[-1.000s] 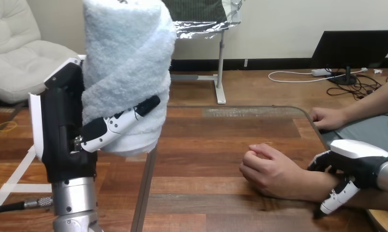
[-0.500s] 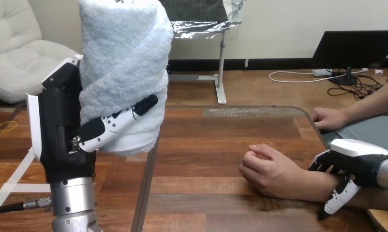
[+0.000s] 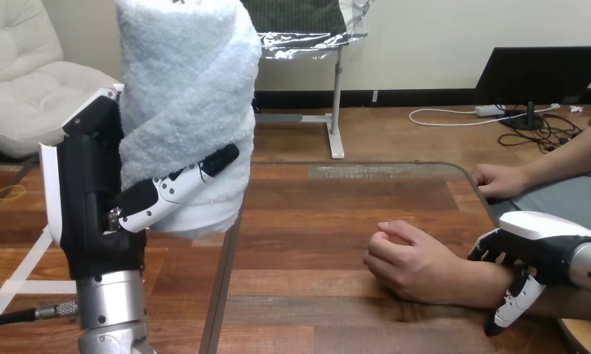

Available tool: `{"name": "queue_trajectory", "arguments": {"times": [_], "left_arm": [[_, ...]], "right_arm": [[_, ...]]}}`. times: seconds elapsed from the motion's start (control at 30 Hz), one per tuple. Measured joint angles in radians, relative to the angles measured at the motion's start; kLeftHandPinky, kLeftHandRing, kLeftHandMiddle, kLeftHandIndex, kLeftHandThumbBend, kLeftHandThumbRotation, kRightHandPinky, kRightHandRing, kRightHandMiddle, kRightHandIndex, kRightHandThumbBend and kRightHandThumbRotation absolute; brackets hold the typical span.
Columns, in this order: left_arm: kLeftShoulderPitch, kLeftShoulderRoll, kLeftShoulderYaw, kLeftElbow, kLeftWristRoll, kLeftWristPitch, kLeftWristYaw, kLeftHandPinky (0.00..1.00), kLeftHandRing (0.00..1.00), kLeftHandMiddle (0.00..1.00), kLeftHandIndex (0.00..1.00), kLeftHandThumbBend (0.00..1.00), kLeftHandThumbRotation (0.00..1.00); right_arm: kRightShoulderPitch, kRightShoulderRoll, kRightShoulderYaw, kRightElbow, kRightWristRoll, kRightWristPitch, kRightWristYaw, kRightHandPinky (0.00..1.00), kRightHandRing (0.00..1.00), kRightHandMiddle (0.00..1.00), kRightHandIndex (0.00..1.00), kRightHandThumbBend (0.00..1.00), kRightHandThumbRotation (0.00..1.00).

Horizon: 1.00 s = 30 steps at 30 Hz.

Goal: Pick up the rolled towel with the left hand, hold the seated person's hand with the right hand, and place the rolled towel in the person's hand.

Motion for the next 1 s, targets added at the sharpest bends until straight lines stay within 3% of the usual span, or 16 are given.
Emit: {"name": "queue_trajectory", "arguments": {"times": [0.33,0.73,1.0], "left_arm": [[0.0,0.0,0.002,0.0,-0.001,-0.001,0.001,0.15,0.21,0.29,0.37,0.5,0.0],[0.0,0.0,0.002,0.0,0.001,-0.001,0.004,0.14,0.21,0.29,0.38,0.5,0.0],[0.0,0.0,0.001,0.0,0.0,-0.001,0.004,0.14,0.21,0.29,0.38,0.51,0.0]], "right_arm": [[0.001,0.0,0.016,-0.001,-0.01,0.0,-0.047,0.47,0.64,0.7,0.68,1.0,0.14],[0.016,0.0,0.043,0.005,-0.026,-0.036,-0.187,0.38,0.5,0.58,0.59,1.0,0.1],[0.023,0.002,0.049,0.008,-0.026,-0.036,-0.233,0.34,0.44,0.53,0.55,0.98,0.1]]}}
